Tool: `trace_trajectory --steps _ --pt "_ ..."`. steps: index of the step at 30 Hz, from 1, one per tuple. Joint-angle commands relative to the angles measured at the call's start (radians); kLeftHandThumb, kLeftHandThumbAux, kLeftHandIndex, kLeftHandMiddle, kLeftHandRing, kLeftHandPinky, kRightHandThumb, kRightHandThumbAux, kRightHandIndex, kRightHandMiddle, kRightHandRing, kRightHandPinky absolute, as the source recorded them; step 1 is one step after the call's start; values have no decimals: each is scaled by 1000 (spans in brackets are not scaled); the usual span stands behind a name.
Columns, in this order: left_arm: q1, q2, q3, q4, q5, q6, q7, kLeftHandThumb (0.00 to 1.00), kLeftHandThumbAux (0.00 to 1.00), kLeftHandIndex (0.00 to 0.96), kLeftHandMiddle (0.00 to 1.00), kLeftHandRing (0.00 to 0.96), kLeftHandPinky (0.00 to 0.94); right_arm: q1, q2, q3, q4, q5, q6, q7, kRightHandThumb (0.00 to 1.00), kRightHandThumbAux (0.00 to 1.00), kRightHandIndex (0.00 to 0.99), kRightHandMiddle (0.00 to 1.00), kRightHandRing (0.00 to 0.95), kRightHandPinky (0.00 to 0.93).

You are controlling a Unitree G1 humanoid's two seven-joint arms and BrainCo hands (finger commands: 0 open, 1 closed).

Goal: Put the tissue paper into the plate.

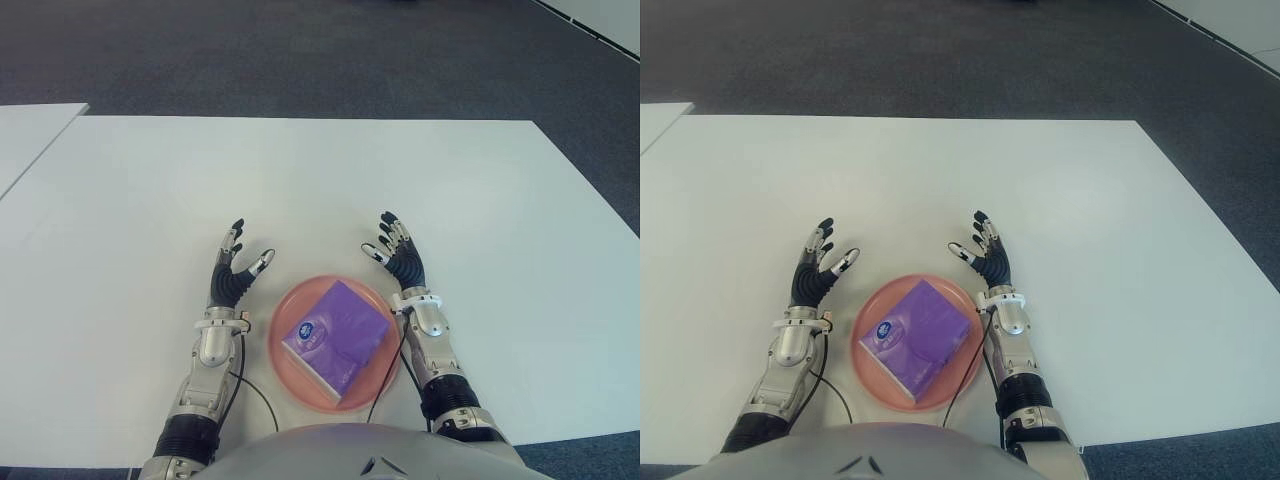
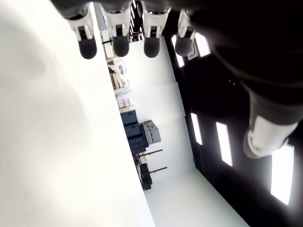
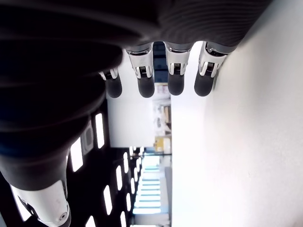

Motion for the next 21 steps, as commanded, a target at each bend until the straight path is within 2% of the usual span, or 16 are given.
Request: trace_trajectory --steps 1,21 --pt "-11 2 7 48 12 -18 19 39 535 0 0 0 0 66 -7 2 81 -2 50 8 0 717 12 2 0 0" --pt "-12 -16 9 77 3 4 24 41 554 0 0 0 0 61 -10 0 82 -4 58 7 0 713 11 1 0 0"
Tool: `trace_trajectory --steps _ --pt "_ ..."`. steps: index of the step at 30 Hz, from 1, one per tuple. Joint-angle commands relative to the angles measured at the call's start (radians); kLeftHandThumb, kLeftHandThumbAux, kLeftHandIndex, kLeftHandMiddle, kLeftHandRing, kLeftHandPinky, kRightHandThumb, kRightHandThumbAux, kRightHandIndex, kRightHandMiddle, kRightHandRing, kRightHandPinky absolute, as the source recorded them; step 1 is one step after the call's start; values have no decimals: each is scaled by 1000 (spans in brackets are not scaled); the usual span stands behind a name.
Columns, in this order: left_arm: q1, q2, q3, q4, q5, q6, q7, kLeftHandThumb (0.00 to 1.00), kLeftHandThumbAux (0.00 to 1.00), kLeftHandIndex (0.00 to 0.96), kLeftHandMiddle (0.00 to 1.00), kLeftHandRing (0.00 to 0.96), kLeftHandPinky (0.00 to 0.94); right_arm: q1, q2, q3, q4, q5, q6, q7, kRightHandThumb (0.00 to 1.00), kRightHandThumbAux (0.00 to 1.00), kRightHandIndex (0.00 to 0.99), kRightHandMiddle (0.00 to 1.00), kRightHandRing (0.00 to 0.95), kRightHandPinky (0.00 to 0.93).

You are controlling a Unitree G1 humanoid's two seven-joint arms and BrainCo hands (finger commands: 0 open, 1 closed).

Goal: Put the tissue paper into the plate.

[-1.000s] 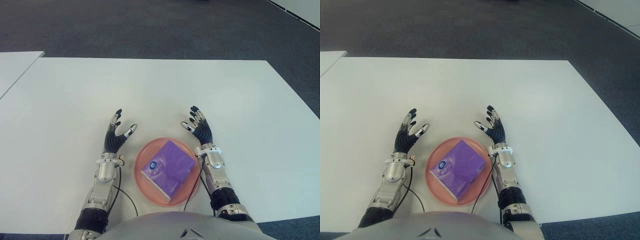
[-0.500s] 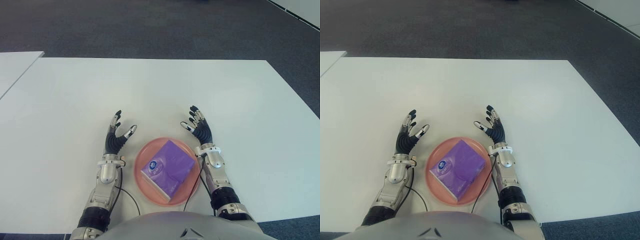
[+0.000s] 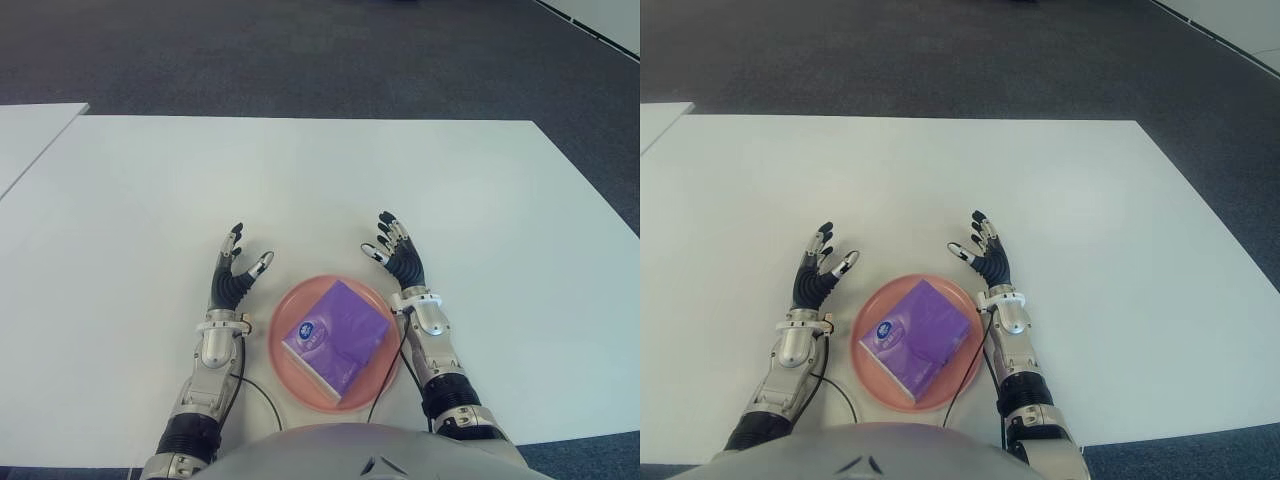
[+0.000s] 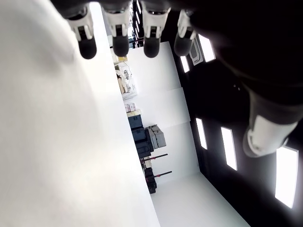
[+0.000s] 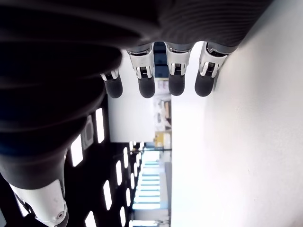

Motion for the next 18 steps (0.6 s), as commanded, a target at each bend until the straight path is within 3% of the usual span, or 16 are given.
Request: trace_trajectory --steps 1,18 --pt "1 -10 4 25 1 16 14 41 554 0 0 0 0 69 -2 -1 70 -1 66 -3 0 713 11 1 0 0" --pt "6 -14 -5 35 -13 5 -7 37 543 0 0 0 0 69 4 -4 70 -7 71 -35 0 716 9 0 0 0"
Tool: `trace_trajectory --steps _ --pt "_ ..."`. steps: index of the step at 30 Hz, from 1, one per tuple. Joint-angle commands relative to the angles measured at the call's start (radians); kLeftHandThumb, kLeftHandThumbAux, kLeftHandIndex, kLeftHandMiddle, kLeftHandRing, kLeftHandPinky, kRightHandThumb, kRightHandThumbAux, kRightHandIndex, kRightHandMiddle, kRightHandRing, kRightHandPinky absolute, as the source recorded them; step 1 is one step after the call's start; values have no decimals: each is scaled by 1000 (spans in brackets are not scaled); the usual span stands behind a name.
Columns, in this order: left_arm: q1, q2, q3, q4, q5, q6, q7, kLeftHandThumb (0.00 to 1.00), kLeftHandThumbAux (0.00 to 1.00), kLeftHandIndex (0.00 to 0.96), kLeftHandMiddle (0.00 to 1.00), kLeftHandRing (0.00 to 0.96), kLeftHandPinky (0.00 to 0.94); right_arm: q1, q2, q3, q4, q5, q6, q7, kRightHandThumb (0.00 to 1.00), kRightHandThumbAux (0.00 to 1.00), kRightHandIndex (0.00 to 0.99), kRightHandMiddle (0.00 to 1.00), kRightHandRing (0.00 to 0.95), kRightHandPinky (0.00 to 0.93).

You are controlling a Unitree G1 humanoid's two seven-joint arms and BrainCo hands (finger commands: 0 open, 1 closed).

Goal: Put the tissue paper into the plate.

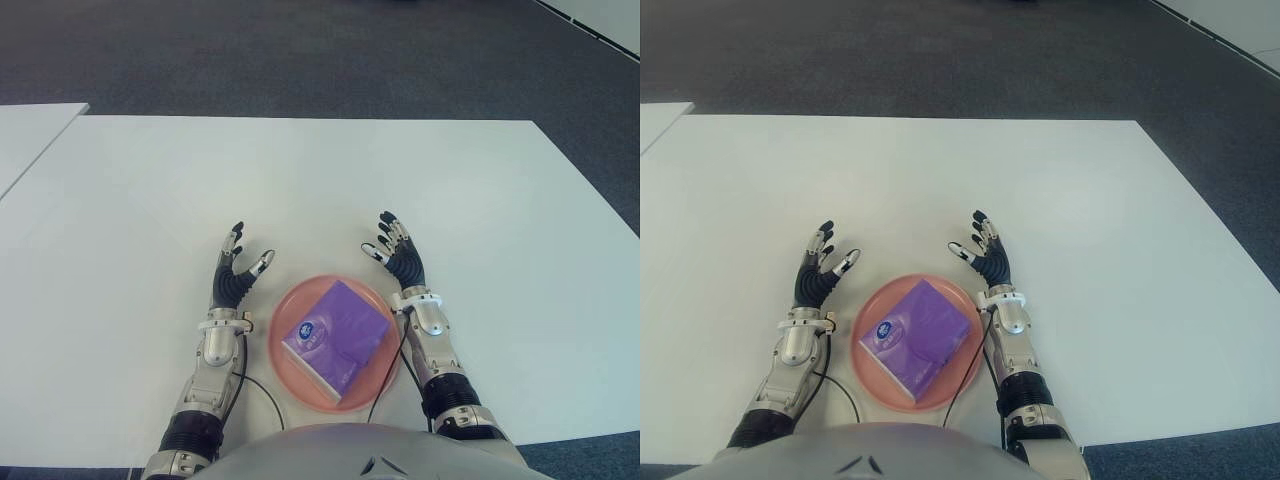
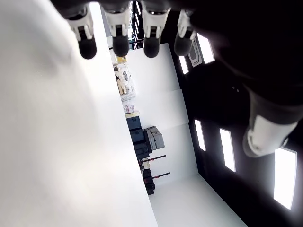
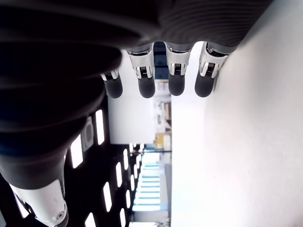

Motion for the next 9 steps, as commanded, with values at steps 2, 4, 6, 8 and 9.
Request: trace_trajectory --steps 2,4,6,8,9 --pt "13 -10 -3 24 -27 23 -25 33 538 0 0 0 0 69 4 -4 69 -4 75 -20 0 724 8 0 0 0" --pt "12 -14 -1 24 -58 33 -52 30 528 0 0 0 0 68 7 -5 69 -1 81 -25 0 727 6 0 0 0" --pt "8 -18 2 27 -85 40 -74 27 520 0 0 0 0 68 9 -6 68 1 84 -30 0 728 5 0 0 0" --pt "7 -19 3 25 -99 47 -86 23 510 0 0 0 0 68 10 -6 67 1 85 -33 0 726 3 0 0 0" --pt "5 -19 3 25 -105 55 -93 22 508 0 0 0 0 68 11 -7 67 2 85 -35 0 726 3 0 0 0"
